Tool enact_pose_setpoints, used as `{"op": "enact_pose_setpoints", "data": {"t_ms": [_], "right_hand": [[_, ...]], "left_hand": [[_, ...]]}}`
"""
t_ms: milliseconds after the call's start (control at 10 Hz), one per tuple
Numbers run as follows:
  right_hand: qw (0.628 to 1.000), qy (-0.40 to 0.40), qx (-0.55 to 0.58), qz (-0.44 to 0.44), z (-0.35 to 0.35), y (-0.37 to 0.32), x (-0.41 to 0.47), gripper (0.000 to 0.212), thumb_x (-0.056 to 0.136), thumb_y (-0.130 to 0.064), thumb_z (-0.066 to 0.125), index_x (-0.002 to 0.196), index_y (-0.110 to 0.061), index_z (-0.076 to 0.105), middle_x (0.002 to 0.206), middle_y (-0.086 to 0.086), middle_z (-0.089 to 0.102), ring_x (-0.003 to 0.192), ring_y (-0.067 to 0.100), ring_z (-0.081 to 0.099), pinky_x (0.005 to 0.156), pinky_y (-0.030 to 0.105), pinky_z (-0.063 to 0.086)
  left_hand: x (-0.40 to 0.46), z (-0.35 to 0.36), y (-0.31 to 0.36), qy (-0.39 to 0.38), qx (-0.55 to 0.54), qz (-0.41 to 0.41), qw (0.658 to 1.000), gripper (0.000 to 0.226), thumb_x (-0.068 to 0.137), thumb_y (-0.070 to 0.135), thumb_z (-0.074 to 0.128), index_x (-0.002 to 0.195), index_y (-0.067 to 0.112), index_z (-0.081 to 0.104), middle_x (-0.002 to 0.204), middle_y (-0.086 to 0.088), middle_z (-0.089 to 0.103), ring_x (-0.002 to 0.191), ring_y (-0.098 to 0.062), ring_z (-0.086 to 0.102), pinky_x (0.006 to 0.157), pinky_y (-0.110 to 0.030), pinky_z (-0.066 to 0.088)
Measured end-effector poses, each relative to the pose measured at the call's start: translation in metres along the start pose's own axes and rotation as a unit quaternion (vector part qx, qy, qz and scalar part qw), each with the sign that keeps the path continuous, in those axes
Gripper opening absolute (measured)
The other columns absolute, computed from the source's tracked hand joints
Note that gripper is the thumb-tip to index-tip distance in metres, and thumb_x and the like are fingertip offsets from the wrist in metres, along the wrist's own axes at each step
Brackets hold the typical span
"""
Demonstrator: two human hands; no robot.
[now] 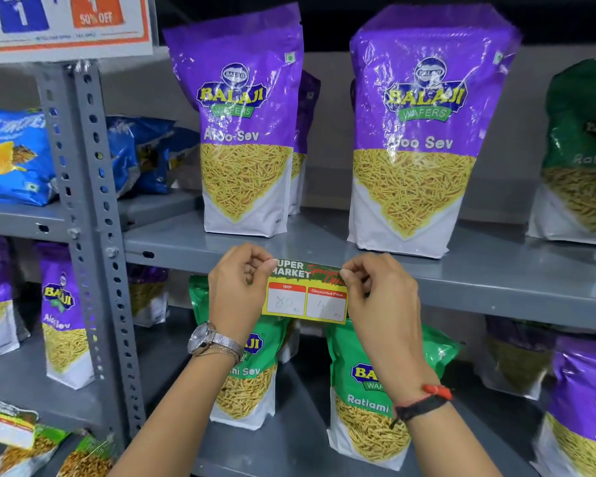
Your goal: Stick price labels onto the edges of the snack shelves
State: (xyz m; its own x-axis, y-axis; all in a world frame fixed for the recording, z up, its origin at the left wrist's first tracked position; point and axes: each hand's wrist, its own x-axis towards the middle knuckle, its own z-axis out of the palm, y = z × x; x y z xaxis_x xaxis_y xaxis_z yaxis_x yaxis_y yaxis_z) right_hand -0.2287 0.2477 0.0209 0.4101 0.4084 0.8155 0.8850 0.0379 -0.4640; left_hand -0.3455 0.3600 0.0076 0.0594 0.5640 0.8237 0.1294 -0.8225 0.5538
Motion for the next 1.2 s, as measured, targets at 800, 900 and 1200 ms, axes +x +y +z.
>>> {"op": "enact_pose_setpoints", "data": {"t_ms": [800,900,1200], "right_hand": [[0.994,-0.047,-0.101,-0.015,-0.005,-0.003,0.005,0.016,0.08,-0.014,0.067,0.095,-0.019,0.067,0.101,0.005,0.059,0.096,0.027,0.044,0.07,0.025,0.011],[0.997,-0.037,-0.073,0.006,-0.004,-0.001,0.007,0.008,0.081,-0.021,0.065,0.089,-0.022,0.068,0.095,0.0,0.066,0.095,0.024,0.046,0.064,0.024,0.008],[0.998,-0.032,-0.062,0.01,-0.001,0.002,0.008,0.007,0.082,-0.021,0.065,0.088,-0.02,0.068,0.091,0.002,0.068,0.09,0.025,0.046,0.066,0.026,0.01]], "left_hand": [[0.017,-0.01,-0.002,-0.101,0.099,0.088,0.986,0.016,0.072,0.02,0.059,0.08,0.011,0.069,0.081,-0.005,0.068,0.074,-0.017,0.058,0.074,-0.042,0.046],[0.018,-0.011,-0.001,-0.115,0.067,0.07,0.989,0.015,0.07,0.017,0.059,0.077,0.008,0.069,0.075,0.0,0.064,0.073,-0.022,0.06,0.07,-0.034,0.045],[0.021,-0.01,-0.001,-0.139,0.063,0.065,0.986,0.007,0.073,0.007,0.065,0.08,0.008,0.066,0.077,-0.005,0.062,0.077,-0.03,0.06,0.071,-0.036,0.044]]}}
